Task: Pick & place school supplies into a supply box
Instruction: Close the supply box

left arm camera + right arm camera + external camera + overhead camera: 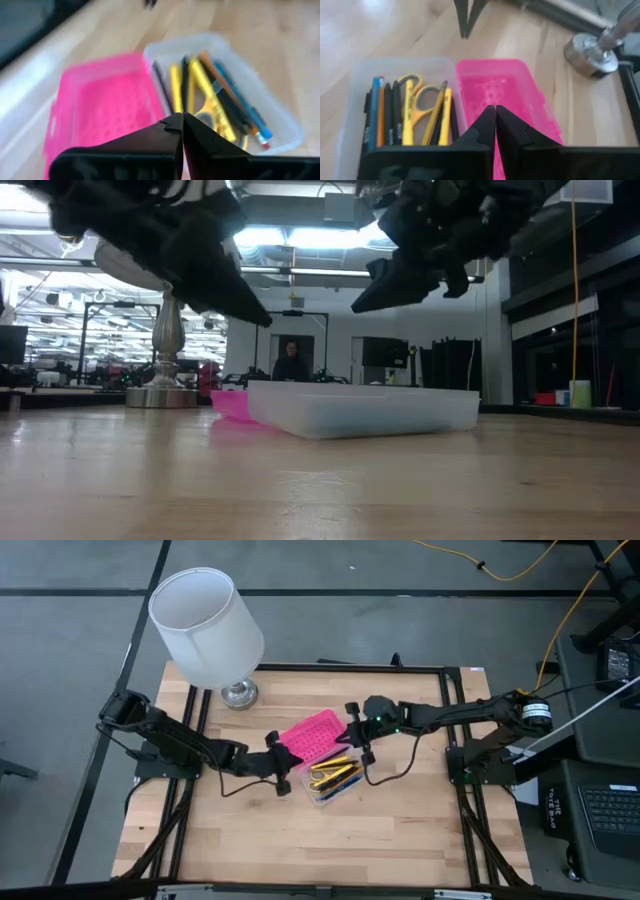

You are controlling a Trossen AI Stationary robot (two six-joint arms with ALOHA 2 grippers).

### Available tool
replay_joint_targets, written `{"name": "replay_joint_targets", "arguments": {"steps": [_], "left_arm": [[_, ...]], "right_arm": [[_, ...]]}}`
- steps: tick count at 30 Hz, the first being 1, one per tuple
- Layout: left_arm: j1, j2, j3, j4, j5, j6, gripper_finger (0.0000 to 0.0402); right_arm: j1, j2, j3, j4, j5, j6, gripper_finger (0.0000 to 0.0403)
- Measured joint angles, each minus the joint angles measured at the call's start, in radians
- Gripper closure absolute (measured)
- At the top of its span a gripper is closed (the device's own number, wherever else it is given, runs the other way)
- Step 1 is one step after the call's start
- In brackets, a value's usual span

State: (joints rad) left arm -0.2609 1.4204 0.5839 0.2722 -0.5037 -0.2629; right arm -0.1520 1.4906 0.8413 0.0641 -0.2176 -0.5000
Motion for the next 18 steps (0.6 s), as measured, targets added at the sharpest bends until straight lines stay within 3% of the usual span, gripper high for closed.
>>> {"name": "replay_joint_targets", "arguments": {"steps": [4, 8, 12, 18], "left_arm": [[0.041, 0.000, 0.117, -0.294, -0.023, -0.224, 0.0398], [0.096, 0.000, 0.178, -0.479, -0.021, -0.402, 0.0399], [0.155, 0.000, 0.187, -0.580, -0.014, -0.540, 0.0399], [0.241, 0.000, 0.187, -0.680, 0.138, -0.654, 0.0390]], "right_arm": [[-0.038, 0.000, -0.065, 0.160, -0.054, 0.001, 0.0396], [-0.056, 0.000, -0.076, 0.214, -0.057, -0.003, 0.0393], [-0.061, 0.000, -0.076, 0.236, -0.057, -0.006, 0.0375], [-0.079, 0.000, -0.076, 0.233, -0.057, -0.017, 0.0375]]}}
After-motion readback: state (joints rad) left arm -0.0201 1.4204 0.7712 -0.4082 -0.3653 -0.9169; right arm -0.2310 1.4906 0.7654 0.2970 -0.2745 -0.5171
